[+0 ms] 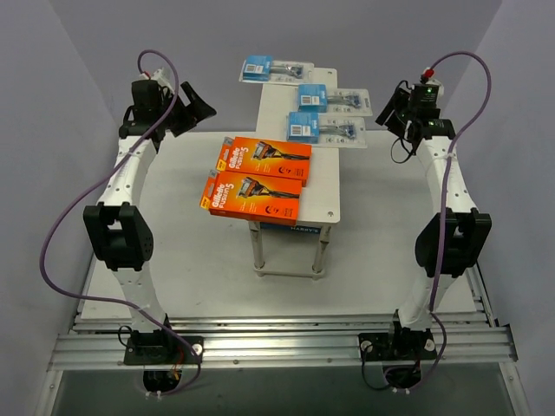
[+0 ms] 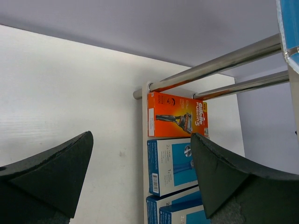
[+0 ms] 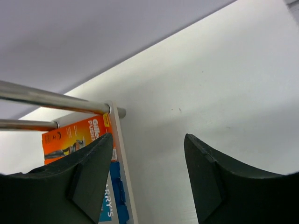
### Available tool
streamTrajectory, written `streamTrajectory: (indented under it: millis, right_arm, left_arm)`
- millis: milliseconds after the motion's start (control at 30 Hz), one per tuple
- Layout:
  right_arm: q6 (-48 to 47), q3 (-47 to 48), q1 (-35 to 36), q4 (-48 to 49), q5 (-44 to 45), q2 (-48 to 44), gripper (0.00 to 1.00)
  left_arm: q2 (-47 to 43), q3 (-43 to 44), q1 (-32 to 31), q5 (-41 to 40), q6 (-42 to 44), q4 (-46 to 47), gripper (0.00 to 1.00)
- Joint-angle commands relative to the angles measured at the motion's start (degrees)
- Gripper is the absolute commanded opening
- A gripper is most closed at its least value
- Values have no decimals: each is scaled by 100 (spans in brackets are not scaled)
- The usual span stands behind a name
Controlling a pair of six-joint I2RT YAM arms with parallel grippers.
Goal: Place and organize the shaving razors onto the shelf
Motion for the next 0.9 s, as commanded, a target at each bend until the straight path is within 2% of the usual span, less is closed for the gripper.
streamTrajectory:
  millis: [0, 133, 333, 633, 867]
  right_arm:
    - [-200, 544, -72, -526, 350, 119, 58]
    - [-244, 817, -72, -605, 473, 181, 59]
    - [-428, 905, -37, -465, 640, 128, 62]
    - [-894, 1116, 130, -666, 772, 207, 63]
    - [-956, 492, 121, -464, 842, -197, 64]
  left_arm:
    - [301, 528, -7, -62, 243, -599, 94]
    - [433, 1002, -68, 17, 207, -731, 94]
    - [302, 1004, -296, -35, 330, -898, 94]
    - [-507, -121, -613, -281, 550, -898, 94]
    - [-1157, -578, -631, -430, 673, -1161, 94]
